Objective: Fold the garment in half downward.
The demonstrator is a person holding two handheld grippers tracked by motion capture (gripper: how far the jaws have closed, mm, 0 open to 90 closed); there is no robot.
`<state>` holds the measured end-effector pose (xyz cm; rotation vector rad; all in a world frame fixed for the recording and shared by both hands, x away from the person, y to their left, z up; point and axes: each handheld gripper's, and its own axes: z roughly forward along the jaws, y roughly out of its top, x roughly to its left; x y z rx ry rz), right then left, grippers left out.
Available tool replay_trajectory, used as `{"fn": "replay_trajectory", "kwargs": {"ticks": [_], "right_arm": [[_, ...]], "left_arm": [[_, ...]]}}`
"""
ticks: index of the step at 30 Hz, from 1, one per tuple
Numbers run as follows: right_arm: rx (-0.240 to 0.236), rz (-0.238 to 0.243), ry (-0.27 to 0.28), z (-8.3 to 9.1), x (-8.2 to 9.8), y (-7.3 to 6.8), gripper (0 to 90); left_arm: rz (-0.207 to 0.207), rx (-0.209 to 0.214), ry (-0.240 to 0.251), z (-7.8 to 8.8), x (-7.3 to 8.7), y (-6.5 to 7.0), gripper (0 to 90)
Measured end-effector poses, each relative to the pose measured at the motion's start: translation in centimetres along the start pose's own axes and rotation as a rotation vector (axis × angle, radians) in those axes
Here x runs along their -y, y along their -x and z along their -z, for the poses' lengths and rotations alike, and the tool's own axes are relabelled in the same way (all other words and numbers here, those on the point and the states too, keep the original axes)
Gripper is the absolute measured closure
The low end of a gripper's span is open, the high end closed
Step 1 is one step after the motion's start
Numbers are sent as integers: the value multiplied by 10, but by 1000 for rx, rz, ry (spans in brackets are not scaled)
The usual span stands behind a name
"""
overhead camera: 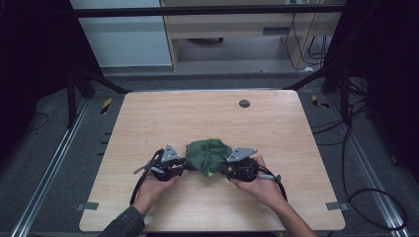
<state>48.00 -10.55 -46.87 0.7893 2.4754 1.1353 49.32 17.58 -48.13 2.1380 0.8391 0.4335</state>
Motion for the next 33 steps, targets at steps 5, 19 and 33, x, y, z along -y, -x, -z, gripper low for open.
{"fn": "replay_trajectory", "kwargs": {"ticks": [5,19,33], "right_arm": [[3,-4,1,1,0,0,630],[6,-11,5,4,0,1,600],[16,-13,7,6,-1,2,557]], "left_arm": [[0,-2,4,0,0,0,717],[9,-20,28,5,-2,-2,707],[-1,-27,18,9,-1,-2,682]]}}
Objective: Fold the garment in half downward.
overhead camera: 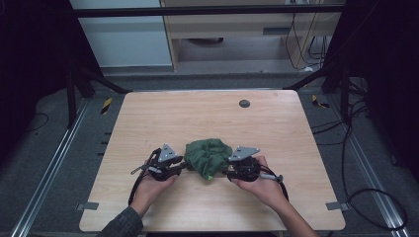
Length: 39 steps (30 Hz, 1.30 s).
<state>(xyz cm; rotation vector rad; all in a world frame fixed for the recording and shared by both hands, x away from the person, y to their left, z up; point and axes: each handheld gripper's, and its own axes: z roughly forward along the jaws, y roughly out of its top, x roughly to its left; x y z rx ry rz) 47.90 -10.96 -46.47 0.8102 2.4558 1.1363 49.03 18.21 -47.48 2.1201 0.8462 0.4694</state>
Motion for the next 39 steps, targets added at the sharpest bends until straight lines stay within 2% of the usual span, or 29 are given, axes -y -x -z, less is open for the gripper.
{"fn": "replay_trajectory", "kwargs": {"ticks": [18,26,27,28,29,30,31,32,33,34,36,39], "right_arm": [[13,-19,-9,4,2,0,482],[20,-35,-13,6,4,2,405],[23,-38,-13,7,4,2,383],[23,-40,-12,8,4,3,328],[23,-40,-12,8,4,3,328],[23,-52,-17,9,5,3,253],[23,-52,-17,9,5,3,253],[33,-50,-10,11,5,3,187],[33,-50,-10,11,5,3,187],[36,-65,-16,13,6,4,116],[39,-73,-18,15,7,4,105],[53,-76,-20,20,9,5,76]], "left_arm": [[1,10,-14,10,9,2,650],[2,9,-16,13,10,3,599],[4,8,-19,13,10,4,575],[7,5,-29,14,10,4,510],[7,5,-29,14,10,4,461],[13,6,-37,14,10,5,405],[13,6,-37,14,10,5,358],[14,4,-36,15,10,6,310],[14,4,-36,15,10,6,262],[20,5,-42,16,11,6,211],[33,15,-63,18,11,7,182],[33,21,-70,22,12,9,128]]}}
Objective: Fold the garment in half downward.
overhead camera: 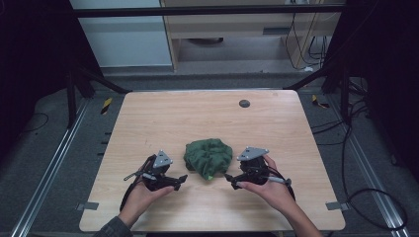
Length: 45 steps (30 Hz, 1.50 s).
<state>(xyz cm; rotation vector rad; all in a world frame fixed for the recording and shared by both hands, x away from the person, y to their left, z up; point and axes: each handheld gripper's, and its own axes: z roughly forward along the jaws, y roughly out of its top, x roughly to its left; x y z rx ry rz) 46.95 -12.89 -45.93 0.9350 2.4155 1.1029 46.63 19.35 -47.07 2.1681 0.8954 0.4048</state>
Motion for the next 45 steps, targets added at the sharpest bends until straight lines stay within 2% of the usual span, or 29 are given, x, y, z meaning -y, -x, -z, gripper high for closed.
{"fn": "replay_trajectory", "kwargs": {"ticks": [9,12,17,26,34,35,40,41,45], "right_arm": [[1,16,-10,13,11,2,68],[3,15,-17,16,15,3,68],[29,14,-53,22,28,9,68],[66,-3,-81,30,41,24,91],[99,-33,-99,41,52,44,104],[112,-36,-110,43,55,50,108],[126,-61,-124,44,61,62,112],[136,-66,-133,43,63,67,115],[146,-84,-142,40,66,77,115]], "left_arm": [[-11,36,-29,11,7,3,85],[-15,36,-37,12,10,2,81],[-12,35,-54,12,13,-2,80],[-7,33,-86,15,21,-13,76],[16,5,-98,25,34,-32,77],[20,-9,-105,28,37,-38,76],[18,-42,-120,32,43,-51,76],[32,-54,-128,32,46,-58,77],[46,-70,-132,30,49,-67,77]]}}
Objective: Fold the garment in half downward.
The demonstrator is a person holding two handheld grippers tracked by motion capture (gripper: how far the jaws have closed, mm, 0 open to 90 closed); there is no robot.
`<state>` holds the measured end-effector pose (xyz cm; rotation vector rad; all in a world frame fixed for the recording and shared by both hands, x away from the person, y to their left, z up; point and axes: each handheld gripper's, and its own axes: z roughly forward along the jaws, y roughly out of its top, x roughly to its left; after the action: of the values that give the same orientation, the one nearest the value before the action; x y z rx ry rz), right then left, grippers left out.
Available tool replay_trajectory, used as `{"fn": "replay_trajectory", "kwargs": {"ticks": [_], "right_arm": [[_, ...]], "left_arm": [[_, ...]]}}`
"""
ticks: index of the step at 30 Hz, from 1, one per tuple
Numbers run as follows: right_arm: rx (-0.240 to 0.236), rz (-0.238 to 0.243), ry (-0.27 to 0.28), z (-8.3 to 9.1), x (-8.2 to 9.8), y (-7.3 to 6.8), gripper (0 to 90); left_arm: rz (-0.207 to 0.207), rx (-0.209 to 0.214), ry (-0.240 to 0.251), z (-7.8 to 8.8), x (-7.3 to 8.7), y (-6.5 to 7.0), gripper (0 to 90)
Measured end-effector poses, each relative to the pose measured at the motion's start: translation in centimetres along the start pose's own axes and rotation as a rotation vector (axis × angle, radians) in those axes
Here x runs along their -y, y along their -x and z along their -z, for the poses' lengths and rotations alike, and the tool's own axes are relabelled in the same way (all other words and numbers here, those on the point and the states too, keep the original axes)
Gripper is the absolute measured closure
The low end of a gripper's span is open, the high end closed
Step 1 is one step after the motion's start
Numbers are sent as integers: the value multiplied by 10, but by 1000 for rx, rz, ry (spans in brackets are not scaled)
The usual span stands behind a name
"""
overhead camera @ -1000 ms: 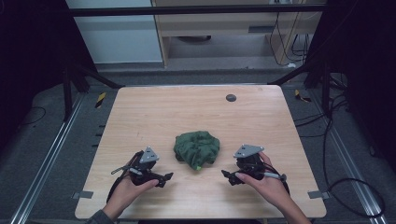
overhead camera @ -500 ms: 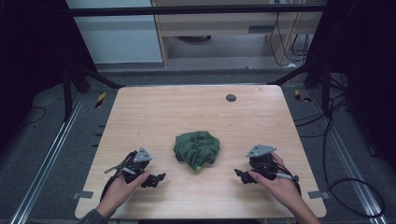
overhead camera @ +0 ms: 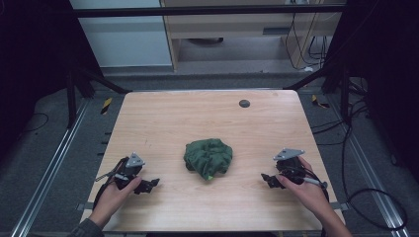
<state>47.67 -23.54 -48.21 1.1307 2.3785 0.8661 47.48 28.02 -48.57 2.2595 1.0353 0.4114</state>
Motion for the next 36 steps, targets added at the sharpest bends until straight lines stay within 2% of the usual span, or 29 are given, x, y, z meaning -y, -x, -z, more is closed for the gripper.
{"fn": "replay_trajectory", "kwargs": {"ticks": [3,4,5,6,7,12,16,17,19,22,23,24,30,36], "right_arm": [[3,-9,-2,-4,0,5,115],[-6,-33,6,-7,0,10,114],[-6,-33,6,-7,0,10,114],[1,-64,18,-11,-1,16,114],[1,-64,18,-11,-1,16,114],[51,-110,34,-23,-10,31,113],[67,-138,42,-29,-15,39,116],[66,-153,50,-30,-15,40,124],[55,-222,71,-32,-16,45,129],[86,-256,84,-37,-16,52,134],[86,-256,84,-37,-16,52,134],[79,-284,93,-39,-15,53,133],[99,-289,90,-44,-16,53,133],[115,-294,86,-51,-15,52,123]], "left_arm": [[14,-9,-2,-3,0,-6,77],[14,-17,-3,-4,-2,-10,77],[14,-17,-3,-4,-2,-10,77],[18,-25,-3,-7,-4,-14,77],[18,-25,-3,-7,-4,-14,77],[57,-41,20,-17,-12,-26,77],[59,-47,19,-24,-16,-30,77],[71,-45,22,-25,-17,-31,78],[91,-42,45,-29,-19,-33,82],[99,-56,50,-35,-19,-36,84],[99,-56,50,-35,-19,-36,84],[100,-64,50,-37,-19,-38,84],[110,-94,74,-41,-19,-42,78],[111,-100,92,-45,-19,-42,40]]}}
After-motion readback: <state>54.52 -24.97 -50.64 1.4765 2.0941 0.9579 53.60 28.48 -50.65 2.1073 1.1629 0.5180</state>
